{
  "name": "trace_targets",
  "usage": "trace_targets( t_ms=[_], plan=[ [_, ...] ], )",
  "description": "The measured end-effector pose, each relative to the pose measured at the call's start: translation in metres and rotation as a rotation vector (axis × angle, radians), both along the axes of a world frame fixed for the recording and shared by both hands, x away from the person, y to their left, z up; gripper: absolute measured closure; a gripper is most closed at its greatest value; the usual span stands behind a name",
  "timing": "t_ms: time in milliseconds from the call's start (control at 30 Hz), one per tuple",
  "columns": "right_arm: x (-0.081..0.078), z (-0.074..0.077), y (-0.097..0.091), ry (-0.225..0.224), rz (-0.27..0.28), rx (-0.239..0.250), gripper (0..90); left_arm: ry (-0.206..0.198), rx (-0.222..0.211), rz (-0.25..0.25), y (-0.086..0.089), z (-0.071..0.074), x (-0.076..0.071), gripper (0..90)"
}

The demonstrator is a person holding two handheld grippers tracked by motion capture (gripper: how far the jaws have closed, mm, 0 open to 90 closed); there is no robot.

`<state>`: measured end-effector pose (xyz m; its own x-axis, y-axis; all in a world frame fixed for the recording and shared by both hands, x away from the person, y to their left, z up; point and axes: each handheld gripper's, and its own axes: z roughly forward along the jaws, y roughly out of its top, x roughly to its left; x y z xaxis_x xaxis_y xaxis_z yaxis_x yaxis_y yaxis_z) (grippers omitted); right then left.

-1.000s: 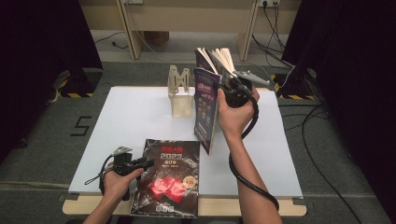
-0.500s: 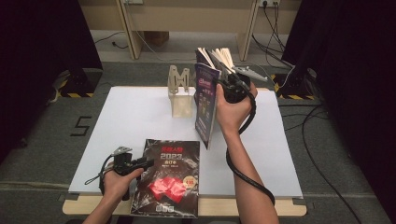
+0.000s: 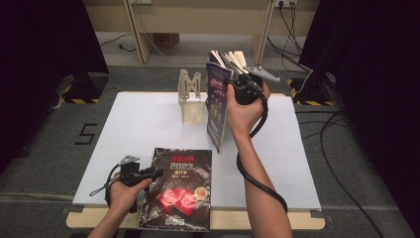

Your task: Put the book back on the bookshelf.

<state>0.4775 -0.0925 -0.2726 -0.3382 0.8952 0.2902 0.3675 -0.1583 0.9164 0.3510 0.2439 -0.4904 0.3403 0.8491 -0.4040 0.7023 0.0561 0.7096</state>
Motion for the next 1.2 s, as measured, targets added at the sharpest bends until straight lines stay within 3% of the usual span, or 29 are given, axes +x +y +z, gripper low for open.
trace_targets(
  t_ms=[300,533,667,867,1200],
  plan=[
    [0.008,0.005,0.006,-0.05,-0.027,-0.02,83.1,0.001,0.0,0.0,0.0,0.0,0.0,56.0],
    [0.012,-0.01,0.015,-0.066,-0.044,-0.065,83.1,0.005,0.001,0.002,0.001,-0.001,0.0,55.9],
    [0.005,-0.017,0.02,-0.091,-0.046,-0.118,83.0,0.006,0.002,0.002,0.001,-0.001,0.0,55.9],
    [-0.014,-0.021,0.023,-0.12,-0.035,-0.156,82.9,0.005,0.002,0.003,0.001,-0.001,0.0,55.9],
    [-0.039,-0.028,0.01,-0.092,-0.035,-0.176,82.2,0.008,0.003,0.0,0.001,-0.001,0.0,55.9]
  ],
)
